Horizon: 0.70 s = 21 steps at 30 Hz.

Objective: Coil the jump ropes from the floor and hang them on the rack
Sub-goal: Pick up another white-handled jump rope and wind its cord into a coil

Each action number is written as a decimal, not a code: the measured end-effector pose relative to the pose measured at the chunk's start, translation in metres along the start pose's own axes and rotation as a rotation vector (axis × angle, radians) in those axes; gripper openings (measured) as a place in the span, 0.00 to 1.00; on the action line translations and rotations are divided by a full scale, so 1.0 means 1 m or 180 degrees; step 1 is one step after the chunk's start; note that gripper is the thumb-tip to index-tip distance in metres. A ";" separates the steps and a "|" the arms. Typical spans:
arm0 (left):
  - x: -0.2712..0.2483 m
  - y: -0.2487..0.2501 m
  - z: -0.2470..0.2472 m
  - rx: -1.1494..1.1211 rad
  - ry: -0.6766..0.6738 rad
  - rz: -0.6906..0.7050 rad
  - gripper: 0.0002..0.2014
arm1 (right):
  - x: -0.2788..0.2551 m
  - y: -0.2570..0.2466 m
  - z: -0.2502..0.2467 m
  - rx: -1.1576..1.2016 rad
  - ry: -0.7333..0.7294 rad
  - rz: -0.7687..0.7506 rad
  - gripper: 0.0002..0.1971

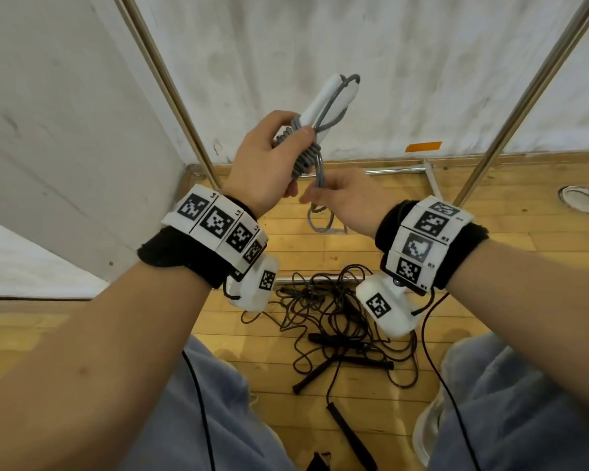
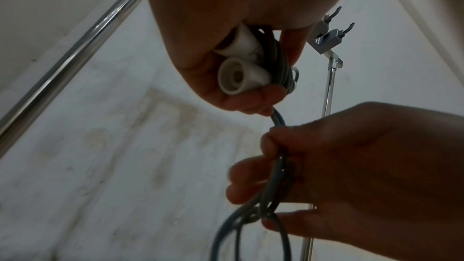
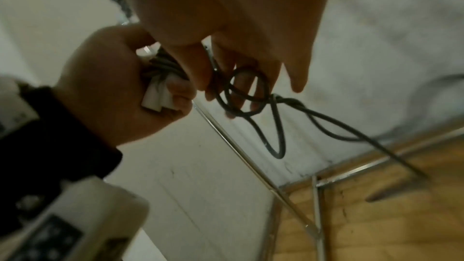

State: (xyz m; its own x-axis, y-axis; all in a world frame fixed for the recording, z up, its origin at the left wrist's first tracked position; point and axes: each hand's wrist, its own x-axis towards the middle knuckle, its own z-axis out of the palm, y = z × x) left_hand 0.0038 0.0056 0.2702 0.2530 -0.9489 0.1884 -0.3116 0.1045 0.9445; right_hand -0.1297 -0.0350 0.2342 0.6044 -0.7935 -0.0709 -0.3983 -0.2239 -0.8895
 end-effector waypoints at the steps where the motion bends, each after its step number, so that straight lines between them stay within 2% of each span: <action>1: 0.001 0.000 -0.001 0.0028 0.0045 -0.0019 0.10 | 0.000 -0.001 0.001 0.0203 -0.0044 -0.0006 0.11; 4: 0.004 -0.002 -0.002 0.0120 0.0160 -0.0003 0.05 | 0.000 -0.001 0.007 0.0709 0.0024 0.0112 0.13; 6: 0.005 -0.003 -0.002 0.0232 0.0224 -0.0013 0.03 | -0.001 0.002 0.007 0.0749 0.0139 0.0118 0.11; 9: 0.006 -0.004 -0.002 0.0339 0.0317 0.0011 0.05 | -0.004 0.005 0.006 0.0167 0.0215 -0.0100 0.07; 12: 0.007 -0.009 0.000 0.0611 0.0412 0.0136 0.07 | -0.006 0.006 0.002 -0.0199 0.0288 -0.0284 0.09; 17: 0.015 -0.031 -0.014 0.1744 0.0603 0.0305 0.09 | -0.010 0.004 -0.009 -0.0938 0.0233 -0.0347 0.20; 21: 0.016 -0.045 -0.021 0.2563 0.0327 0.0165 0.14 | -0.014 -0.001 -0.015 -0.1425 0.0040 -0.0398 0.23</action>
State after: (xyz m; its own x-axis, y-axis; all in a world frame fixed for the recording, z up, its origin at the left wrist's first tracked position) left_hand 0.0408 -0.0076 0.2366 0.2907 -0.9127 0.2872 -0.8786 -0.1358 0.4578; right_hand -0.1478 -0.0320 0.2426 0.6595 -0.7510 0.0326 -0.5832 -0.5385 -0.6082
